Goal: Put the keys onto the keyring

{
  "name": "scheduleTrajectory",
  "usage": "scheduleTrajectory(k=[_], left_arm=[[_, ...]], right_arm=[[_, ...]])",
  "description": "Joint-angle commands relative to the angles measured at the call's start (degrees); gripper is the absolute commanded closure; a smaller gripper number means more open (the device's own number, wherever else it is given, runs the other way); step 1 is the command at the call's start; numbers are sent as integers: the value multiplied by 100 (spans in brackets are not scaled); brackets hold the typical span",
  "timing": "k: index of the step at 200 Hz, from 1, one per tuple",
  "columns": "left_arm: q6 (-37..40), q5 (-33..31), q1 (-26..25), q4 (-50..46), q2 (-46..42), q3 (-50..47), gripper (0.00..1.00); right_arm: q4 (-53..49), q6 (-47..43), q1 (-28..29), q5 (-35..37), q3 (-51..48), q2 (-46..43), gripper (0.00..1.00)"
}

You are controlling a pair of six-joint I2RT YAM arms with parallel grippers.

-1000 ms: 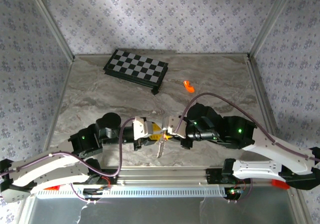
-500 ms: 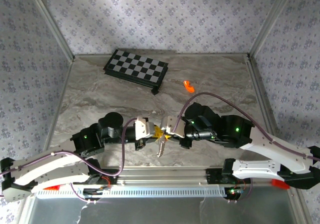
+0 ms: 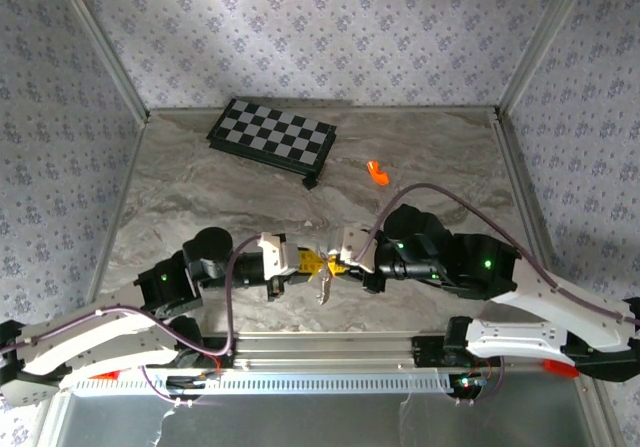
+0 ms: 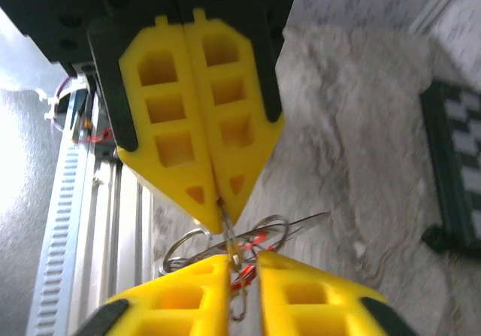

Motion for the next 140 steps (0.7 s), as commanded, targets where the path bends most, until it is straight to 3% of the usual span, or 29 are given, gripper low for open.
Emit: scheduleTrajectory(k=[1, 65, 109, 140], left_arm=[[-289, 353, -34, 740, -165, -109, 100], [-655, 517, -34, 1479, -258, -366, 100], [-970, 385, -34, 2260, -209, -650, 100], [-1175, 403, -38, 2696, -35, -717, 100]], right_arm=[[557, 222, -7, -136, -216, -205, 75], [867, 465, -42, -717, -386, -423, 69], [898, 500, -69, -804, -438, -531, 84], [917, 500, -99, -827, -466, -559, 86]])
